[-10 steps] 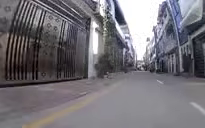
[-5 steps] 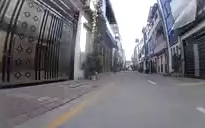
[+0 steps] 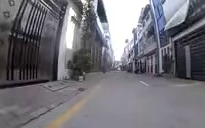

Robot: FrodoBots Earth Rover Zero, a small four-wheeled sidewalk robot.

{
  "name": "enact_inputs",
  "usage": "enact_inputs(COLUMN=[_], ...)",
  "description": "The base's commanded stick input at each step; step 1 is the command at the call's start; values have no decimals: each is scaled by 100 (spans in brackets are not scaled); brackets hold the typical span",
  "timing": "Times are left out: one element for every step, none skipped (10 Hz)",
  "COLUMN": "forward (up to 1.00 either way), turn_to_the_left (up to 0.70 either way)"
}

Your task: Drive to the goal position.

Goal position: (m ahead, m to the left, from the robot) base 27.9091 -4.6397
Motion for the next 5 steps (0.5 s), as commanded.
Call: enact_inputs(forward=[100, 100, 100, 100, 100], turn_to_the_left=[-27, -27, -27, -27, -5])
